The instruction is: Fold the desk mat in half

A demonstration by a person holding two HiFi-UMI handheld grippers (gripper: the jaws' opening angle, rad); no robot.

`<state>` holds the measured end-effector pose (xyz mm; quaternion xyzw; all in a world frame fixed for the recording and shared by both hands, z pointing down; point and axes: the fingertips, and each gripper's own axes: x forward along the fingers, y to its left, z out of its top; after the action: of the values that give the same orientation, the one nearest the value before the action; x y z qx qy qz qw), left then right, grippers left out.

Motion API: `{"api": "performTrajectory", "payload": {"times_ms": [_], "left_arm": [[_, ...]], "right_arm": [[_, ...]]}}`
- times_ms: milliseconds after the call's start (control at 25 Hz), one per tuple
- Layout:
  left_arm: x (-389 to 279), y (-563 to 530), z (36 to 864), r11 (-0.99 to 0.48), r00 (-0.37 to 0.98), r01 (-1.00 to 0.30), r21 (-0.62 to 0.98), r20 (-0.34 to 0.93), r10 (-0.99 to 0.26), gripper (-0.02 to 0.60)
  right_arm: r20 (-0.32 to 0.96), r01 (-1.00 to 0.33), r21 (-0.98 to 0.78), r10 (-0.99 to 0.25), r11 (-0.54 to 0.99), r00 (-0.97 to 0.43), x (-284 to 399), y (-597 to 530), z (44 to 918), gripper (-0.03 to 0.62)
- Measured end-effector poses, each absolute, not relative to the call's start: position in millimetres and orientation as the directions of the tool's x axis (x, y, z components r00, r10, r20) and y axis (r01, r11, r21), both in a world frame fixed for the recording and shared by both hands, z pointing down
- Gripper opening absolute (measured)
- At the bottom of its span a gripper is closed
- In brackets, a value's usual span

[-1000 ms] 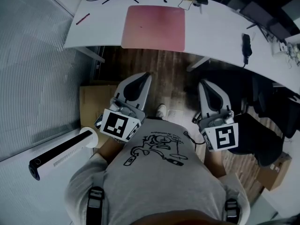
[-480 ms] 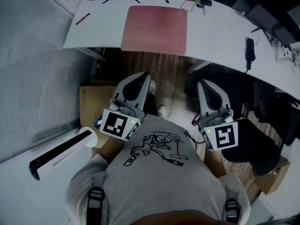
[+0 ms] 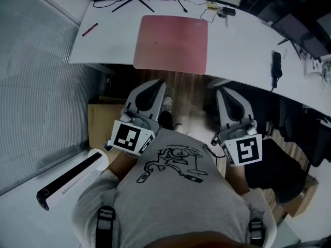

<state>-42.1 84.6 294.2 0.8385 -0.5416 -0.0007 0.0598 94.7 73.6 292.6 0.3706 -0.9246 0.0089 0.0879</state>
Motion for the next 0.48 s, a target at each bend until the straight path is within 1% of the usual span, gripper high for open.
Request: {"api": "performTrajectory", "payload": {"times_ms": [240, 320, 480], "left_arm": [[-65.9, 40.4, 291.2, -0.412, 0.418, -0.906, 0.096, 0.060, -0.906, 0.021], [-75.7, 26.7, 291.1, -0.411, 0.418, -0.906, 0.097, 0.063, -0.906, 0.021], [-97.0, -1.8, 293.1, -0.411, 0.418, -0.906, 0.101, 0.071, -0.905, 0.021]], "right_arm": [[0.130, -0.708, 0.033, -0.705, 0.705, -0.697, 69.1, 27.4, 280.3, 0.006], [0.153, -0.701, 0.048, -0.699, 0.711, -0.699, 62.5, 15.3, 284.7, 0.006], [0.159, -0.706, 0.045, -0.703, 0.707, -0.694, 44.2, -13.3, 285.4, 0.006]]}}
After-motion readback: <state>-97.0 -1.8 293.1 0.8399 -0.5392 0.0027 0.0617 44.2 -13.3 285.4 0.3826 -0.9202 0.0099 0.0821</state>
